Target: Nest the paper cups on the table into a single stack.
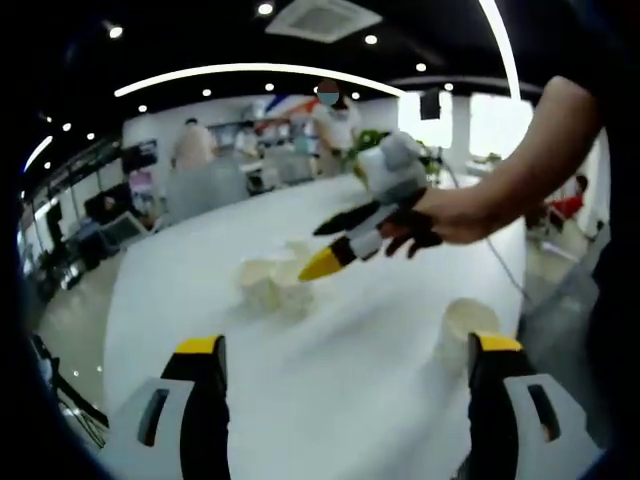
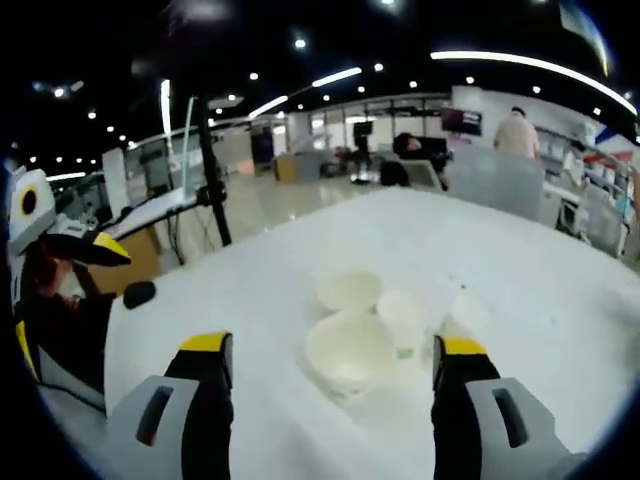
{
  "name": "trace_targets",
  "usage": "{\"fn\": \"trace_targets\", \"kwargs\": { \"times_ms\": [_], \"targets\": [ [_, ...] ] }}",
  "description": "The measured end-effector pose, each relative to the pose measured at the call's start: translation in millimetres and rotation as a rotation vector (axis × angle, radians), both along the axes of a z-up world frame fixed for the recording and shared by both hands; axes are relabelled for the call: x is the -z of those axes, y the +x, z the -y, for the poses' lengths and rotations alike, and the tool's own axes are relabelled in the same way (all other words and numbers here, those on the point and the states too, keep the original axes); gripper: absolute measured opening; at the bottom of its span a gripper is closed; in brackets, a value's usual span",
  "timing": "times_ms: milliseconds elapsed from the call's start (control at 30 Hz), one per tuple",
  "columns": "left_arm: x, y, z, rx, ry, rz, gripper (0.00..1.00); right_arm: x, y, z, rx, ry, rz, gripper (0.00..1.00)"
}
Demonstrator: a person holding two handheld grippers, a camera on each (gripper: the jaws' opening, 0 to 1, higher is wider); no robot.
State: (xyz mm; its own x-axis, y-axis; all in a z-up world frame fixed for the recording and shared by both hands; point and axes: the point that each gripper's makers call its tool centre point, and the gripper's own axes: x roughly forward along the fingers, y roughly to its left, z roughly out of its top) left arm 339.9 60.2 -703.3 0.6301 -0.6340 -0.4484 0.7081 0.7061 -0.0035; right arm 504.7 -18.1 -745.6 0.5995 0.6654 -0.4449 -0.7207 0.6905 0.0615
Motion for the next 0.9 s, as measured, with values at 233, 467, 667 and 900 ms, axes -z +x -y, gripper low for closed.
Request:
{"fn": "trace_targets", "kwargs": {
  "times_ms": [233, 467, 667, 900],
  "targets": [
    [5.4, -3.6, 0.4, -0.003, 0.001, -0.011, 1.00, 18.5, 10.3, -2.0, 0.028, -0.068, -0.030, 0.75],
    [15.8, -15.2, 1.1, -0.001, 0.005, -0.037, 1.00, 36.5, 22.5, -2.8, 0.055, -0.137, -0.041, 0.68],
    [22.3, -21.5, 1.2, -0.005, -0.002, -0.054, 1.00, 40.1, 27.0, -0.6, 0.082, -0.146, -0.042, 0.65],
    [28.9, -27.9, 4.5, 0.001, -0.003, -0.072, 1.00, 47.4, 28.6, -3.2, 0.088, -0.149, -0.062, 0.64]
  ]
}}
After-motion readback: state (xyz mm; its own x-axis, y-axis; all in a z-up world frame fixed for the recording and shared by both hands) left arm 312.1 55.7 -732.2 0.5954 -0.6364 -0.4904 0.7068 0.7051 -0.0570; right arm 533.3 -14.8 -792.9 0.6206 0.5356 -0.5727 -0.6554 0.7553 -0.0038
